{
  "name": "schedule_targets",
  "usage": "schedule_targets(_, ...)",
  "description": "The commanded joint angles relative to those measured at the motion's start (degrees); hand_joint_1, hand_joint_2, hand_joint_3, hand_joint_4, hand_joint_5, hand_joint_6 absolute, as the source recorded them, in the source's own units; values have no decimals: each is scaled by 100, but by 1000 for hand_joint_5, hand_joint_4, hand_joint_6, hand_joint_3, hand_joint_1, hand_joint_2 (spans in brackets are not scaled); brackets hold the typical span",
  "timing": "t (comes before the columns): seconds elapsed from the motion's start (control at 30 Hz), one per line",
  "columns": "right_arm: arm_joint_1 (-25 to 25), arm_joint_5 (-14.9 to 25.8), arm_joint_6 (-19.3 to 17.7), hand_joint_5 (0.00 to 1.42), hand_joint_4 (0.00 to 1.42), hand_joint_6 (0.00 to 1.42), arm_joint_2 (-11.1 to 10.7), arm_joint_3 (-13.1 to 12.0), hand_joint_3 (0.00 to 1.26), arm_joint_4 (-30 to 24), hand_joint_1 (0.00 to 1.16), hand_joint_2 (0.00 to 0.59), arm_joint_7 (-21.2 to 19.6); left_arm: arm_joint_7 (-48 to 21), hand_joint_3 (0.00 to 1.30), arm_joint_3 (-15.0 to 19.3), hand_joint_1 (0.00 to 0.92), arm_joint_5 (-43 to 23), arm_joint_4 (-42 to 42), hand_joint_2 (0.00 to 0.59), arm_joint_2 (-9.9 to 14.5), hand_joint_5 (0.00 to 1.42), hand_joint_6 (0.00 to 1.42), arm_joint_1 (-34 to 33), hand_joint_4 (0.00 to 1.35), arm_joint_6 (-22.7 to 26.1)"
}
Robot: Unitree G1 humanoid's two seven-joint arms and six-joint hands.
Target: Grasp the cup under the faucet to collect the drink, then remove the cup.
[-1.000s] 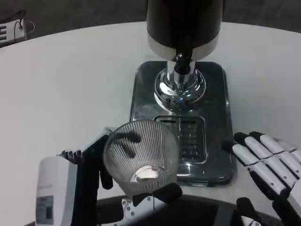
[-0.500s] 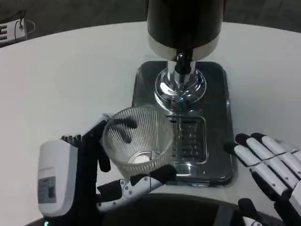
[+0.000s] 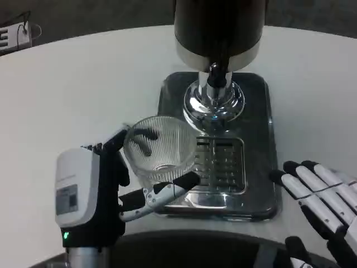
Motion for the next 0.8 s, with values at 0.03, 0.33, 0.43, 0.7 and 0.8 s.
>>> schedule_targets(0.03,55,21,35,98,87,181,3,-84,118,-84,162,586,4,354,1029,-87,789,-30,719,0,51,1197,1346,-654,1107,38)
schedule_targets(0.33,95,69,29,98,87,181,4,-170,118,-58,162,586,-22,762,1029,-508,789,-22,2142,0,-5,1197,1346,-1694,1107,73)
schedule_targets(0.43,111,93,29,98,87,181,8,-214,118,-49,162,586,-31,890,1029,-672,789,-17,2634,0,-50,1197,1346,-2035,1107,88)
schedule_targets(0.7,166,146,7,98,87,188,9,-300,117,-42,162,586,-41,1179,1029,-986,789,-66,3519,0,-108,1197,1346,-2599,1107,61)
schedule_targets(0.8,174,168,4,100,87,191,6,-323,117,-27,162,586,-47,1239,1020,-1115,783,-74,3826,0,-139,1188,1346,-2765,1094,71)
